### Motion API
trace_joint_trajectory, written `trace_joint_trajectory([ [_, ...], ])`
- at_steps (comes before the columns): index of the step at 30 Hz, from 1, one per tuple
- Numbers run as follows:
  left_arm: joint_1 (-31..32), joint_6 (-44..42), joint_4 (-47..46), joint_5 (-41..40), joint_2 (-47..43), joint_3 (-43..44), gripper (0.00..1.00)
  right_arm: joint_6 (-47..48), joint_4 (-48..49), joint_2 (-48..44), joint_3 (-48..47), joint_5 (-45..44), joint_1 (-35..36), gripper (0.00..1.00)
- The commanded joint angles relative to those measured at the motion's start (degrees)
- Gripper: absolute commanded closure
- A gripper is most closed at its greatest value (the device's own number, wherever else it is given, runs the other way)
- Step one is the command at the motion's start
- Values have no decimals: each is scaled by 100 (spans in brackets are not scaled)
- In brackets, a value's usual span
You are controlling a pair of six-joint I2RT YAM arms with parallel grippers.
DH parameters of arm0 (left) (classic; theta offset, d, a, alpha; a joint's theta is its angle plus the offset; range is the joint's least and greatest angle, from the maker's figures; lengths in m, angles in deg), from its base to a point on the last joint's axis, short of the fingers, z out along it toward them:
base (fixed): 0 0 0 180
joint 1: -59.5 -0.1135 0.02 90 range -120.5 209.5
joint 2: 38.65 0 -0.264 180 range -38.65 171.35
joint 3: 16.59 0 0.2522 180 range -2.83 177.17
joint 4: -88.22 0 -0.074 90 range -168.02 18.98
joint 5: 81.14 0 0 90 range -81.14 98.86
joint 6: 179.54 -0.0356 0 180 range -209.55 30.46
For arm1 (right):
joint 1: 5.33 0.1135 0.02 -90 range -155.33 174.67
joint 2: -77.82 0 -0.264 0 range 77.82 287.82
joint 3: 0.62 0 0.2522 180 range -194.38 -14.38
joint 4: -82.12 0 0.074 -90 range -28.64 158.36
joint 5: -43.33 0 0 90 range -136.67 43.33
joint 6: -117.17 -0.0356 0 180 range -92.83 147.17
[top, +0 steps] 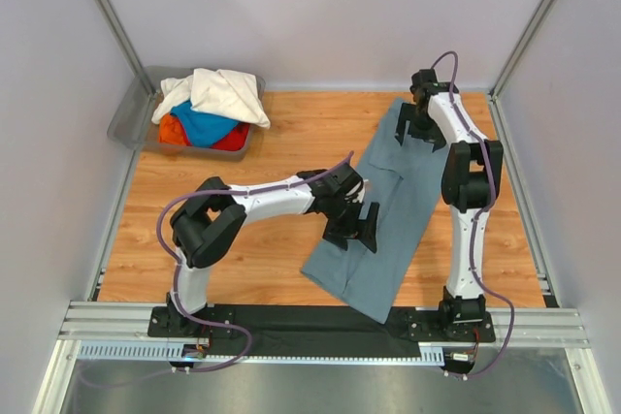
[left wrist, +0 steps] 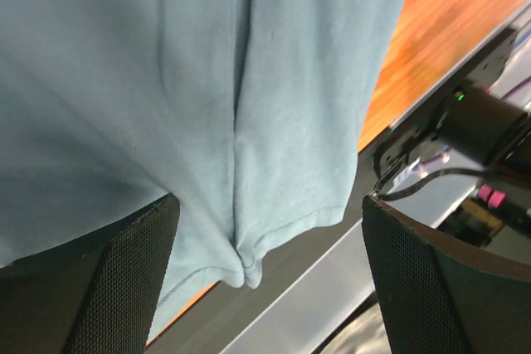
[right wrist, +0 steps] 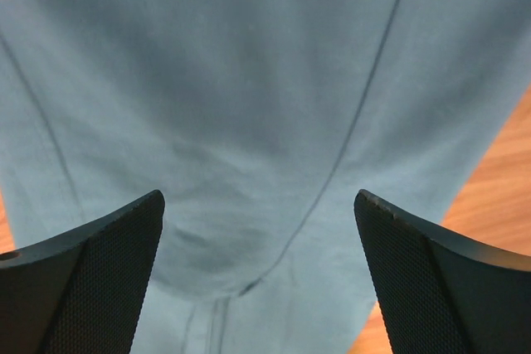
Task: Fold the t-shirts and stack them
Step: Fold the tshirt
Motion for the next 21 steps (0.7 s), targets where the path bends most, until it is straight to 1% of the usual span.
trace_joint_trajectory([
  [1, -277, 343, -191, -323, -586, 218, 3, 443, 246, 390, -505, 11, 23, 4],
  [2, -330, 281, 10, -481, -727, 201, 3, 461, 246, 479, -576, 46, 32, 4],
  [6, -664, 97, 266, -1044, -1560, -45, 3, 497, 254, 848, -935, 38, 207, 6],
  [9, -963, 17, 460, -1282, -2018, -256, 3, 593, 185, 1191, -1217, -42, 497, 6],
  [12, -1279, 43, 434, -1283, -2414, -660, 3, 699, 17, 1630, -1840, -104, 866, 5],
  [13, -1358, 78, 373, -1265, -2494, -922, 3, 734, 35, 1797, -2086, -86, 954, 5],
  [16, -1648, 70, 302, -1177, -2723, -1344, 3, 883, 324, 1956, -2289, -7, 1340, 4],
  [21, -1816, 122, 223, -1081, -2925, -1811, 3, 769, 982, 1930, -2509, 685, 1552, 4],
])
